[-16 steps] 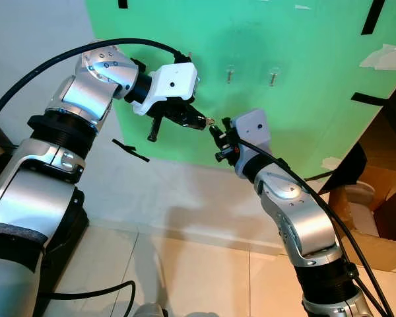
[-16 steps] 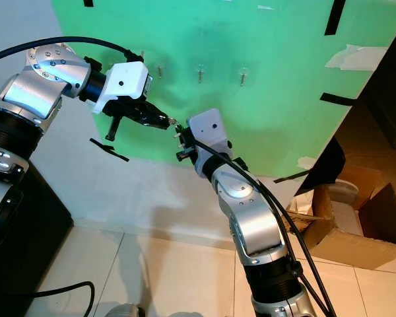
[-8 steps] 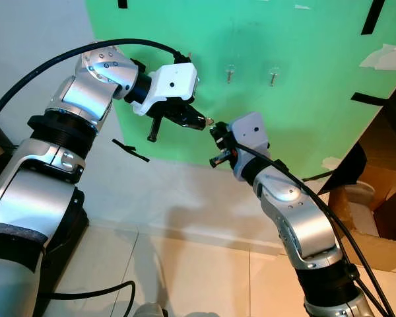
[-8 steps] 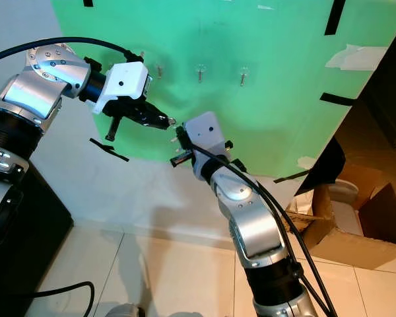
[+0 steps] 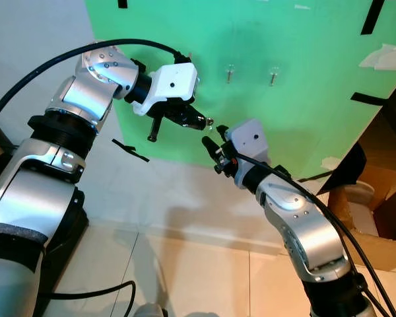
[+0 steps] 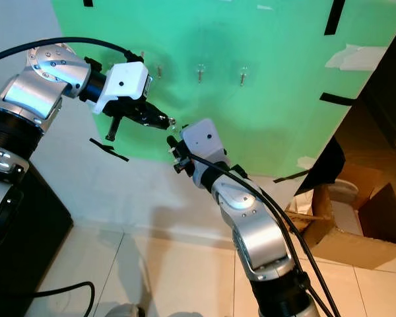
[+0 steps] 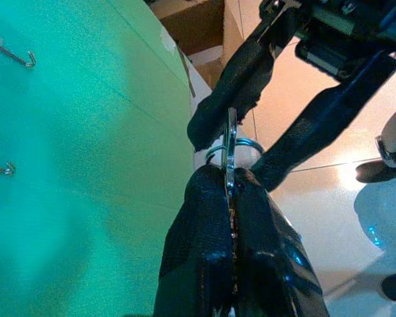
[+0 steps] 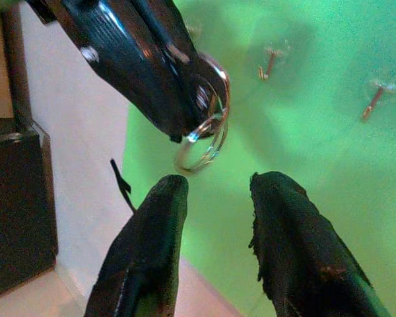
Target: Hang keys on a hook
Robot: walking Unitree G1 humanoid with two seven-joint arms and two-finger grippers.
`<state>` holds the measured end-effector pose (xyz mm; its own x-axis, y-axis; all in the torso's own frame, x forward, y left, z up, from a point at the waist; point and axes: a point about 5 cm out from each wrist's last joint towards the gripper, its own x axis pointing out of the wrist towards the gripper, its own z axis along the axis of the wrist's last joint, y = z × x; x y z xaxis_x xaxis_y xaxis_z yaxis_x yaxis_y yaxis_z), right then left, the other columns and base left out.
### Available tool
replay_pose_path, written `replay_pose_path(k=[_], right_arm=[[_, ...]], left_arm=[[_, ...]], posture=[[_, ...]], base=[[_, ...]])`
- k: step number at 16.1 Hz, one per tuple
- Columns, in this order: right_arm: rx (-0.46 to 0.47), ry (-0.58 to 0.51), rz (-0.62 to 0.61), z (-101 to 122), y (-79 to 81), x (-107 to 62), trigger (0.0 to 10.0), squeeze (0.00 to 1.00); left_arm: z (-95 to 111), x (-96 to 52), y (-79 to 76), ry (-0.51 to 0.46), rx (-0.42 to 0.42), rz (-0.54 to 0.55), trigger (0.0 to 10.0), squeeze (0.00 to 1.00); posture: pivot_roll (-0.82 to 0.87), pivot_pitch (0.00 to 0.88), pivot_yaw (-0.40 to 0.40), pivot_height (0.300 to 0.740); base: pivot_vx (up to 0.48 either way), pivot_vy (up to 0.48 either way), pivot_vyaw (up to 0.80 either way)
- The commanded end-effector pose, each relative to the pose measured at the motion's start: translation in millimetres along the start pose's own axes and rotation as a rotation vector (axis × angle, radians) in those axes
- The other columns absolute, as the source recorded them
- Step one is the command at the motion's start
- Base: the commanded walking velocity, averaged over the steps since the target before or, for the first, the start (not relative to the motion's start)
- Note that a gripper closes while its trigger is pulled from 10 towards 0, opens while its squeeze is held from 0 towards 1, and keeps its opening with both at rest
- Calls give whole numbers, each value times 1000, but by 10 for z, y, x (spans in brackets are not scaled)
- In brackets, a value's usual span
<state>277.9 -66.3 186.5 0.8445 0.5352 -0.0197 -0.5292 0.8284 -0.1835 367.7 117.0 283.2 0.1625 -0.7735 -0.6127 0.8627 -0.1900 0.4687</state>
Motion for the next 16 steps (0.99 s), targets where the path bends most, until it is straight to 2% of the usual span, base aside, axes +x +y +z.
replay_pose_path(k=[1, 2, 3, 4, 12, 13, 14, 15, 16], right_arm=[[9, -1, 10, 10, 12, -30, 10000, 1000], [9, -7, 15, 25, 27, -39, 10000, 1000], [6, -14, -11, 48, 17, -35, 10000, 937], [12, -20, -38, 69, -3, -20, 10000, 0], [24, -39, -25, 127, 17, 20, 10000, 0], [24, -39, -35, 132, 3, 32, 7608, 0], [25, -38, -41, 133, -6, 40, 6392, 0], [26, -37, -43, 133, -10, 43, 4549, 0], [27, -38, -46, 135, -14, 45, 3333, 0]], left_arm=[[33, -42, 30, 1, 18, 18, 10000, 0], [33, -43, 31, 1, 18, 18, 10000, 0], [35, -42, 31, 0, 19, 17, 10000, 0], [39, -39, 31, -1, 20, 16, 10000, 0], [43, -35, 24, -8, 19, 8, 10000, 0], [44, -34, 23, -10, 19, 7, 10000, 0], [45, -34, 23, -11, 19, 7, 10000, 0], [45, -34, 23, -11, 19, 7, 10000, 0], [44, -35, 23, -10, 18, 8, 10000, 0]], posture=[[-37, 0, -3, 740], [-39, 0, -2, 740], [-39, 0, -2, 740], [-39, 0, -1, 740], [-38, 0, 0, 740], [-38, 0, 0, 740], [-38, 0, 0, 740], [-38, 0, 0, 740], [-38, 0, 0, 740]], base=[[0, 0, 0], [0, 0, 0], [0, 0, 0], [0, 0, 0], [0, 0, 0], [0, 0, 0], [0, 0, 0], [0, 0, 0], [0, 0, 0]])
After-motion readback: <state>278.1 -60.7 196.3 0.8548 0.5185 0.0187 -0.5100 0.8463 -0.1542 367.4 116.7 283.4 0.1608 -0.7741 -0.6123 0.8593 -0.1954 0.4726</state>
